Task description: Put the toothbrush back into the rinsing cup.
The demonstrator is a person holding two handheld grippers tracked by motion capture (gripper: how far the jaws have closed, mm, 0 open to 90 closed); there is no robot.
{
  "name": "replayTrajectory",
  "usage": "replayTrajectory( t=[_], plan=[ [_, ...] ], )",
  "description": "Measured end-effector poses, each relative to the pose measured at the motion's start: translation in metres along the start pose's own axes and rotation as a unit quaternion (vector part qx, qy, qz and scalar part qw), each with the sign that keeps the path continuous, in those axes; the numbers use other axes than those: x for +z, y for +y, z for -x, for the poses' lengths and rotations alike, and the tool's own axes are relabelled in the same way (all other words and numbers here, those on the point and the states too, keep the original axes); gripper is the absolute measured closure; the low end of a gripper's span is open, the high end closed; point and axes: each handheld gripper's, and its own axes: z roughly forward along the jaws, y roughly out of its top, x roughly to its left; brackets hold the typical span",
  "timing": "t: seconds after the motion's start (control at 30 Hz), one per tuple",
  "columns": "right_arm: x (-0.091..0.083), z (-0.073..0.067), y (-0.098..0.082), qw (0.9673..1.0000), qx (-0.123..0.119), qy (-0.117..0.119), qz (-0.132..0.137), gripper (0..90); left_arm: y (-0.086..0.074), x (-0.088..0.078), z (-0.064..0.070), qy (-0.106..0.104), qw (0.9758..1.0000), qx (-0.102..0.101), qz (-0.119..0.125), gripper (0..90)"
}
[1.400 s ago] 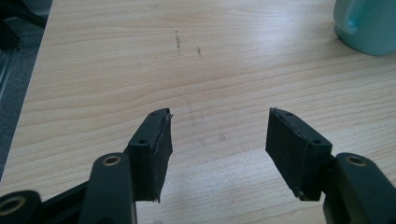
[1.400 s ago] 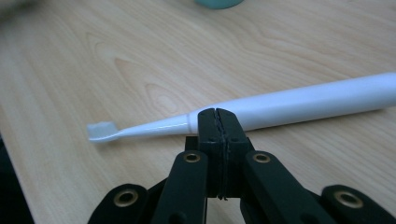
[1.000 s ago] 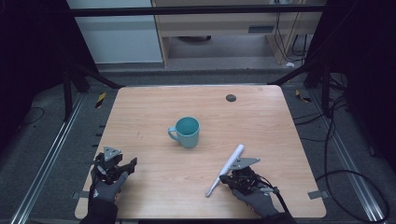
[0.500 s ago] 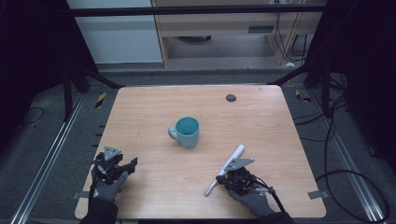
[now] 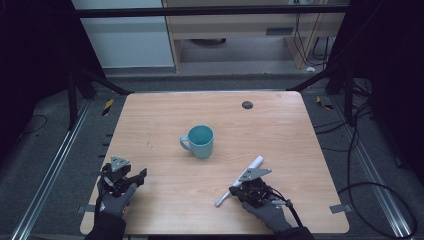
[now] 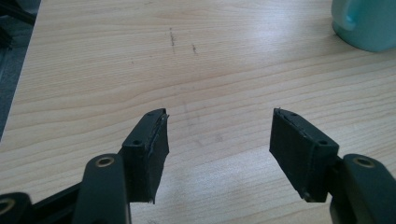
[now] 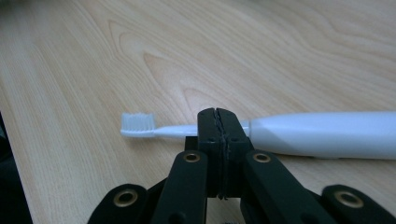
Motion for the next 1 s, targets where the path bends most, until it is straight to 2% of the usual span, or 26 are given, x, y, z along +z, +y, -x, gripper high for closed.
replayTrajectory(
  t=[0.13,0.2,0.27,0.3,0.33,0.37,0.4,0.5,0.57,0.6,0.67,0.83,1.0],
  plan=[
    [-0.014,0.014,0.004,0.9992,0.016,-0.022,0.028,88.2,0.000,-0.001,-0.003,-0.003,1.0000,-0.007,0.001,37.8],
    [-0.016,0.017,0.005,0.9989,0.021,-0.026,0.034,88.1,0.001,-0.002,-0.003,-0.002,1.0000,-0.006,0.001,38.4],
    [-0.023,0.026,0.007,0.9976,0.030,-0.042,0.046,88.5,0.001,-0.001,-0.002,-0.003,1.0000,-0.006,0.001,38.7],
    [-0.029,0.033,0.009,0.9963,0.034,-0.058,0.053,89.3,0.002,0.000,-0.001,-0.002,1.0000,-0.004,-0.001,39.0],
    [-0.029,0.033,0.009,0.9963,0.034,-0.058,0.053,89.3,0.002,0.000,0.000,-0.003,1.0000,-0.002,-0.002,39.0],
    [-0.035,0.043,0.012,0.9949,0.038,-0.073,0.059,89.6,0.002,-0.001,0.001,0.000,1.0000,0.002,0.000,39.2],
    [-0.035,0.043,0.012,0.9949,0.038,-0.073,0.059,89.6,0.002,-0.001,0.001,0.000,1.0000,0.002,0.000,39.3],
    [-0.041,0.058,0.014,0.9923,0.052,-0.091,0.066,89.9,0.002,0.000,0.001,0.002,1.0000,0.002,0.002,39.5],
    [-0.040,0.074,0.015,0.9900,0.061,-0.111,0.060,90.0,0.001,0.001,-0.001,-0.001,1.0000,0.000,-0.001,39.6],
    [-0.040,0.074,0.015,0.9900,0.061,-0.111,0.060,90.0,0.001,0.001,-0.001,-0.001,1.0000,0.000,-0.001,39.6],
    [-0.035,0.085,0.016,0.9885,0.071,-0.121,0.057,90.0,0.001,0.001,0.000,-0.001,1.0000,0.002,0.000,39.6],
    [-0.022,0.098,0.024,0.9882,0.070,-0.129,0.044,90.0,0.002,0.001,0.000,0.002,1.0000,0.005,0.002,40.0],
    [-0.013,0.106,0.026,0.9872,0.074,-0.135,0.040,90.0,0.002,0.001,0.000,0.002,1.0000,0.007,0.002,40.3]
  ],
)
